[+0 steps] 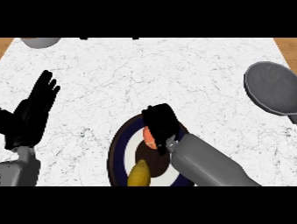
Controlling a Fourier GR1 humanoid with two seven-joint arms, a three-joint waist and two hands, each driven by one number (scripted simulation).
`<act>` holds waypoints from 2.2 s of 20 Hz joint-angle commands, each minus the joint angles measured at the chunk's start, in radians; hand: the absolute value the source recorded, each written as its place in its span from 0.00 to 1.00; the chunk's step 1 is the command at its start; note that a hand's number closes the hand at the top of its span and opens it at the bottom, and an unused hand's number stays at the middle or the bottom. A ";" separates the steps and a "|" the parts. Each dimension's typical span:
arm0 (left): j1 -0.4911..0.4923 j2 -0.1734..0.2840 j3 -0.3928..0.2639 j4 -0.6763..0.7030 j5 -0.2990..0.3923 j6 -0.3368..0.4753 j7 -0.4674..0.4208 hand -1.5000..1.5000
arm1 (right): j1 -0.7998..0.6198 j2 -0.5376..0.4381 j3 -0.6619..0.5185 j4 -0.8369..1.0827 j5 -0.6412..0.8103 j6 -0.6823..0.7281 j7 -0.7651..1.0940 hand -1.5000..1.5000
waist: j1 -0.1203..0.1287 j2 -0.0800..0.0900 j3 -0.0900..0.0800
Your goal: Pick the squash from the plate and place it in the pan
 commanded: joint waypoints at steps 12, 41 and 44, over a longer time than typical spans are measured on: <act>0.030 -0.008 0.012 -0.003 -0.004 0.001 -0.029 0.50 | 0.238 -0.620 -0.240 -0.844 0.086 -0.052 0.031 1.00 | -0.037 -0.005 0.000; -0.042 -0.033 0.002 0.035 -0.013 -0.025 -0.011 0.50 | 0.139 -0.619 -0.952 0.146 -0.186 -0.200 -0.826 1.00 | 0.030 0.015 0.002; -0.080 -0.036 0.004 0.057 -0.021 -0.013 -0.008 0.50 | 0.053 -0.606 -0.976 0.325 -0.204 -0.205 -0.962 1.00 | 0.038 0.019 0.003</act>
